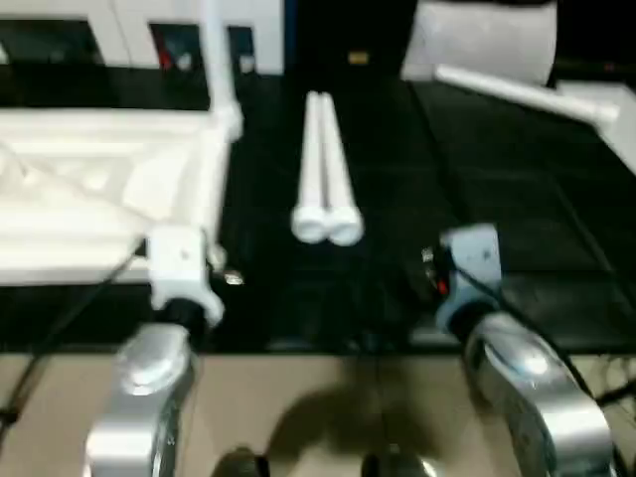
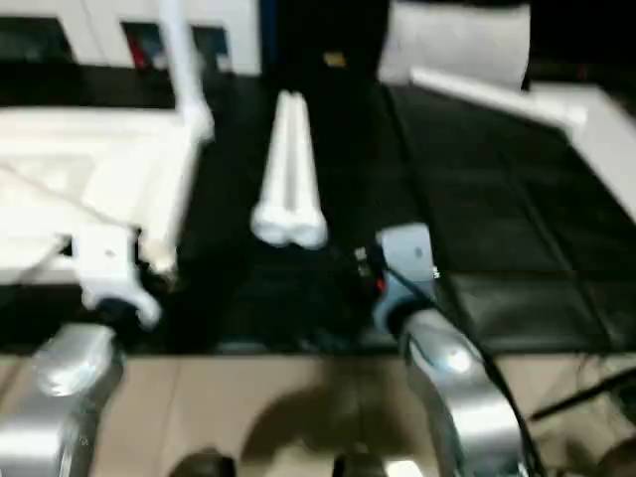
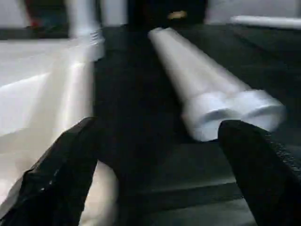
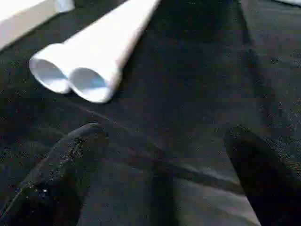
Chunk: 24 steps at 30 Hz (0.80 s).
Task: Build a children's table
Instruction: Move to table
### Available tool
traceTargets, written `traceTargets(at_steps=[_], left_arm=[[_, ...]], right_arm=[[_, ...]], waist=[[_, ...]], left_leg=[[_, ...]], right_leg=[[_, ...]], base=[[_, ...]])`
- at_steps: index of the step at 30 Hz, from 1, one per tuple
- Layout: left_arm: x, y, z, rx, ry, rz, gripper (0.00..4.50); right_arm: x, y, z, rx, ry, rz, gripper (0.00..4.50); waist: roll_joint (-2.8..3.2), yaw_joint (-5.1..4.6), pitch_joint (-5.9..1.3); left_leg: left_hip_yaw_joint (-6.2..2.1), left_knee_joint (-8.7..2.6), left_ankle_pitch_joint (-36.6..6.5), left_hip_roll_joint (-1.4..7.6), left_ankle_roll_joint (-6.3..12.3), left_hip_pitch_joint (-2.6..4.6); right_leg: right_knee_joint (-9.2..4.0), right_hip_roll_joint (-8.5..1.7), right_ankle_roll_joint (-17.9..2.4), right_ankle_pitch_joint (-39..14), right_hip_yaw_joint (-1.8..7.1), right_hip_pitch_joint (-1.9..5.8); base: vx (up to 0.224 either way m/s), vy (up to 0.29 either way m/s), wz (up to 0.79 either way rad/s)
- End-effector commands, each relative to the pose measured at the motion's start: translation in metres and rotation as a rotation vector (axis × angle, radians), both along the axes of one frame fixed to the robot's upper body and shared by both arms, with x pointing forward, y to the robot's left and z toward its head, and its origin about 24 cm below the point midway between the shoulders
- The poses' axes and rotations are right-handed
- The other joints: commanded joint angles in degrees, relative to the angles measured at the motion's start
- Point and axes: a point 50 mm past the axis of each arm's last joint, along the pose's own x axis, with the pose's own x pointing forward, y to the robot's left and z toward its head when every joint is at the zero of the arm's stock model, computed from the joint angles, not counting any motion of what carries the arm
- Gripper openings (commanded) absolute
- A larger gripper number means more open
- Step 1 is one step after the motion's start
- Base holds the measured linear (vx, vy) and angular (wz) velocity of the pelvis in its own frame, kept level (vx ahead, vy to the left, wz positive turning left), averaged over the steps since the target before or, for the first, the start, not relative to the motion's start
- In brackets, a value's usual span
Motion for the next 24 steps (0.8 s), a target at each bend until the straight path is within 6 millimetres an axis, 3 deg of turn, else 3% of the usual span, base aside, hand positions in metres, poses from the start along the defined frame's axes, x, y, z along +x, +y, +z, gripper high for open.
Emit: traceTargets(at_steps=[1, 2, 3, 4, 5, 6, 7, 8, 9, 10, 12, 13, 14, 15, 16, 17, 18, 20, 21, 22, 23, 24], left_arm=[[-0.002, 0.006, 0.003, 0.011, -0.017, 0.015, 4.49], [-0.003, 0.006, 0.003, 0.010, -0.014, 0.015, 4.49], [-0.003, 0.006, 0.003, 0.009, -0.012, 0.016, 4.49], [-0.004, 0.006, 0.002, 0.009, -0.007, 0.010, 4.49], [-0.005, 0.006, 0.001, 0.010, -0.004, 0.004, 4.49], [-0.005, 0.006, 0.001, 0.010, -0.004, 0.004, 4.49], [-0.005, 0.006, 0.001, 0.010, -0.003, 0.001, 4.49], [-0.006, 0.005, 0.000, 0.010, -0.001, -0.001, 4.49], [-0.006, 0.005, 0.000, 0.010, -0.001, -0.001, 4.49], [-0.006, 0.005, 0.000, 0.008, 0.000, 0.000, 4.49], [-0.007, 0.005, 0.000, 0.007, 0.000, -0.001, 4.49], [-0.007, 0.005, 0.000, 0.007, 0.001, 0.000, 4.49], [-0.007, 0.004, 0.000, 0.007, 0.001, 0.001, 4.49], [-0.008, 0.005, 0.000, 0.008, 0.003, 0.002, 4.49], [-0.008, 0.005, -0.001, 0.012, 0.004, 0.008, 4.49], [-0.009, 0.006, -0.001, 0.013, 0.005, 0.013, 4.49], [-0.009, 0.006, -0.001, 0.014, 0.005, 0.014, 4.49], [-0.011, 0.006, -0.001, 0.017, 0.007, 0.015, 4.49], [-0.011, 0.006, -0.001, 0.018, 0.007, 0.015, 4.49], [-0.012, 0.007, -0.001, 0.019, 0.008, 0.016, 4.49], [-0.012, 0.007, -0.001, 0.019, 0.008, 0.017, 4.49], [-0.012, 0.007, -0.001, 0.020, 0.008, 0.017, 4.49]], right_arm=[[-0.001, 0.004, 0.001, 0.016, -0.003, 0.021, 4.50], [-0.001, 0.004, 0.001, 0.016, -0.003, 0.021, 4.50], [-0.001, 0.004, 0.001, 0.016, -0.002, 0.021, 4.50], [-0.001, 0.004, 0.001, 0.016, -0.001, 0.019, 4.50], [0.000, 0.004, 0.001, 0.015, 0.000, 0.016, 4.50], [0.000, 0.004, 0.001, 0.015, 0.000, 0.016, 4.50], [0.000, 0.004, 0.000, 0.015, 0.000, 0.015, 4.50], [0.001, 0.003, 0.000, 0.012, -0.001, 0.013, 4.50], [0.001, 0.003, 0.000, 0.012, -0.001, 0.013, 4.50], [0.001, 0.004, 0.000, 0.013, -0.002, 0.014, 4.50], [0.001, 0.004, 0.000, 0.012, -0.003, 0.020, 4.50], [0.001, 0.005, 0.000, 0.011, -0.004, 0.024, 4.50], [0.001, 0.005, 0.000, 0.010, -0.004, 0.028, 4.50], [0.001, 0.006, 0.000, 0.011, -0.003, 0.032, 4.50], [0.002, 0.008, 0.000, 0.008, -0.004, 0.045, 4.50], [0.002, 0.009, 0.000, 0.007, -0.003, 0.057, 4.50], [0.002, 0.009, 0.000, 0.006, -0.003, 0.064, 4.50], [0.002, 0.011, 0.000, 0.027, 0.005, 0.090, 4.50], [0.002, 0.012, 0.000, 0.018, 0.006, 0.104, 4.50], [0.003, 0.012, 0.001, 0.002, 0.002, 0.103, 4.50], [0.004, 0.012, 0.001, -0.004, -0.001, 0.101, 4.50], [0.004, 0.012, 0.002, -0.004, -0.003, 0.097, 4.50]], waist=[[-0.93, 0.15, -1.84], [-0.65, -0.39, -1.53], [-0.65, -0.39, -1.53], [0.00, -1.19, -1.56], [0.38, -1.38, -1.52], [0.94, -2.30, -0.74], [1.36, -3.36, -0.20], [2.12, -3.56, 0.05], [1.84, -4.12, 0.35], [2.26, -4.50, 0.56], [1.91, -5.01, 0.58], [1.55, -5.26, 0.48], [1.25, -5.22, -0.03], [0.89, -5.18, -0.39], [0.79, -4.83, -0.78], [0.90, -4.58, -1.26], [0.96, -4.55, -1.45], [1.32, -4.66, -2.22], [0.18, -3.13, -1.91], [1.29, -2.68, -3.10], [1.43, -3.10, -3.56], [2.08, -2.93, -3.28]], left_leg=[[0.91, -3.04, -9.5, 0.97, -0.60, -0.43], [1.19, -3.12, -14.8, 0.95, -1.93, 0.25], [1.19, -3.12, -14.8, 0.95, -1.93, 0.25], [1.25, -3.80, -20.1, 1.10, -2.17, 1.19], [1.15, -4.19, -21.9, 1.33, -2.09, 1.70], [0.85, -4.76, -28.3, 1.80, -1.90, 3.32], [0.05, -5.52, -34.7, 2.73, -1.85, 4.20], [-0.40, -6.48, -38.3, 3.39, -1.42, 4.39], [-0.30, -6.68, -39.7, 3.48, -0.90, 4.73], [-0.43, -7.17, -41.8, 3.84, -1.14, 4.94], [0.10, -6.88, -42.3, 3.53, -1.51, 5.81], [0.35, -6.34, -41.1, 3.06, -1.52, 6.08], [1.04, -5.36, -33.3, 1.82, -1.16, 5.23], [1.31, -5.17, -30.3, 1.54, -0.64, 4.83], [1.58, -5.33, -24.6, 1.47, 0.41, 3.76], [1.93, -5.41, -19.9, 1.54, 1.35, 3.53], [1.98, -5.54, -17.8, 1.68, 1.86, 3.46], [2.13, -5.66, -12.1, 2.11, 4.42, 4.56], [0.72, -4.84, -8.3, 0.13, 9.91, -0.80], [0.77, -2.70, -1.9, -1.10, 15.56, -0.58], [-0.49, -1.69, 6.0, -1.48, 20.84, -1.20], [-1.09, -1.99, 9.3, -1.54, 22.59, -0.33]], right_leg=[[-8.44, -2.70, 6.7, -41.2, 2.43, 3.45], [-9.07, -1.91, 4.2, -49.3, 1.69, 2.97], [-9.07, -1.91, 4.2, -49.3, 1.69, 2.97], [-9.03, -0.42, 0.6, -48.8, 0.40, 3.32], [-9.01, 0.04, -0.7, -46.8, 0.01, 3.51], [-9.29, 1.25, -2.7, -44.3, -1.52, 3.04], [-9.10, 1.94, -4.2, -38.9, -3.35, 3.74], [-8.63, 1.80, -5.4, -34.6, -3.86, 4.78], [-8.60, 1.82, -5.4, -33.6, -4.20, 4.82], [-8.17, 1.54, -5.8, -32.2, -4.73, 5.84], [-8.69, 1.13, -6.2, -32.8, -4.48, 5.93], [-9.28, 0.85, -6.4, -34.8, -4.31, 5.82], [-10.36, -0.21, -6.1, -40.3, -3.22, 6.84], [-10.42, -0.41, -6.4, -40.8, -2.65, 7.21], [-10.08, -0.48, -7.5, -39.8, -1.74, 8.15], [-9.72, -0.31, -9.4, -36.1, -1.08, 8.65], [-9.33, -0.04, -10.8, -32.8, -0.92, 8.83], [-7.62, 1.06, -17.2, -18.6, -1.05, 8.71], [-8.41, -0.06, -15.9, -17.7, -2.46, 12.10], [-9.39, -1.98, -13.9, -19.9, -2.76, 13.14], [-8.89, -1.20, -15.1, -16.1, -4.07, 13.48], [-8.85, -0.48, -15.4, -14.3, -5.31, 12.98]], base=[[-0.059, -0.142, -0.07], [-0.059, -0.142, -0.07], [-0.050, -0.087, -0.09], [0.000, 0.000, 0.00], [0.000, 0.000, 0.00], [0.000, 0.000, 0.00], [0.000, 0.000, 0.00], [0.000, 0.000, 0.00], [0.000, 0.000, 0.00], [0.000, 0.000, 0.00], [0.000, 0.000, 0.00], [0.000, 0.000, 0.00], [0.000, 0.000, 0.00], [0.060, 0.046, -0.09], [0.067, 0.010, -0.03], [0.067, 0.010, -0.03], [0.090, 0.002, 0.01], [0.117, -0.004, 0.08], [0.127, -0.009, 0.11], [0.149, 0.008, 0.43], [0.149, 0.008, 0.43], [0.162, 0.012, 0.73]])
